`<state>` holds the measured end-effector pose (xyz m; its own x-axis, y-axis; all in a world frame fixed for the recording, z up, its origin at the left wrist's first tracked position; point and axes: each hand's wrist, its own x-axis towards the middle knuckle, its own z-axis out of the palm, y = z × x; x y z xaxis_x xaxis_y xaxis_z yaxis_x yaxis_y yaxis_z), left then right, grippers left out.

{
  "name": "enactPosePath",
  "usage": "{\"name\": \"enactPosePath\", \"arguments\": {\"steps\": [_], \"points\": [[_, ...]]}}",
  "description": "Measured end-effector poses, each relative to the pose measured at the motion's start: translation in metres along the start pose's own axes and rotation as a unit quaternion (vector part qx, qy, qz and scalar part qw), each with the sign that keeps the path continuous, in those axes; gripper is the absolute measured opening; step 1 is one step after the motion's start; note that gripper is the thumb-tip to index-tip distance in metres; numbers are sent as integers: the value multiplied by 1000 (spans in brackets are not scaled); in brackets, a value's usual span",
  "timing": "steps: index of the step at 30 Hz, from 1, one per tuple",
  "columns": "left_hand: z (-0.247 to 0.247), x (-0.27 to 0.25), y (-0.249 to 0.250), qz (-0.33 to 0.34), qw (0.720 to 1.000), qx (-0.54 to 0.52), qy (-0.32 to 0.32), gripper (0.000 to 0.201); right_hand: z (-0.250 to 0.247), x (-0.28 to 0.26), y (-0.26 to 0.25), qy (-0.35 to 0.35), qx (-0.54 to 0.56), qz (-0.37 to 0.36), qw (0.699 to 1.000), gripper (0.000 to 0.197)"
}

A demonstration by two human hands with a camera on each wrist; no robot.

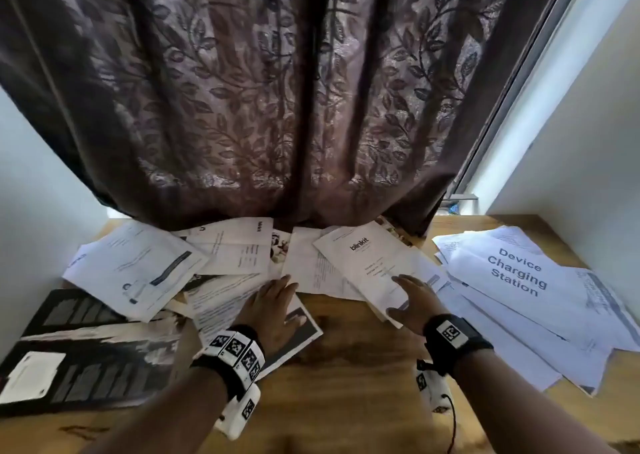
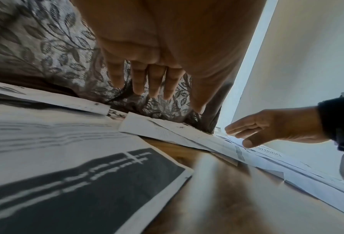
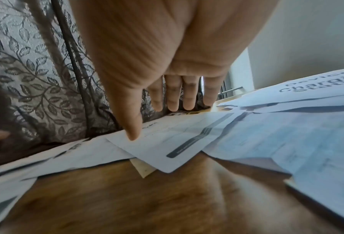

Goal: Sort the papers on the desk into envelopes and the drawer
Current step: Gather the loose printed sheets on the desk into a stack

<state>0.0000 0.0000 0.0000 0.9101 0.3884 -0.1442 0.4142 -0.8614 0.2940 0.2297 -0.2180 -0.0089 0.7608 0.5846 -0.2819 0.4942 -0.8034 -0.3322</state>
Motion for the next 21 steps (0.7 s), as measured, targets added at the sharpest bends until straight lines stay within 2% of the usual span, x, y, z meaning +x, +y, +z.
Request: {"name": "enactPosePath", "arguments": {"steps": [4,6,8,11,13,18,21], "points": [[21,35,29,-8,1000,-18,-20,66,4,22,7,-58,-56,-23,996,92],[35,52,46,-19,999,-8,-30,65,12,32,10,-80,-92,-44,992,89],[42,58,56,-33,999,-1,-41,65,15,34,9,-64,-124,-63,988,72],[55,65,71,-61,995,-5,-74,65,17,42,11,-37,-149,-90,984,37],[58,63,74,-71,994,-5,-84,65,15,47,10,-47,-159,-101,981,27],[49,61,78,-84,995,-9,-53,64,-2,53,17,-49,-138,-108,983,30],[43,61,78,-78,995,-64,-9,70,-10,44,17,3,-128,-145,981,30]]}}
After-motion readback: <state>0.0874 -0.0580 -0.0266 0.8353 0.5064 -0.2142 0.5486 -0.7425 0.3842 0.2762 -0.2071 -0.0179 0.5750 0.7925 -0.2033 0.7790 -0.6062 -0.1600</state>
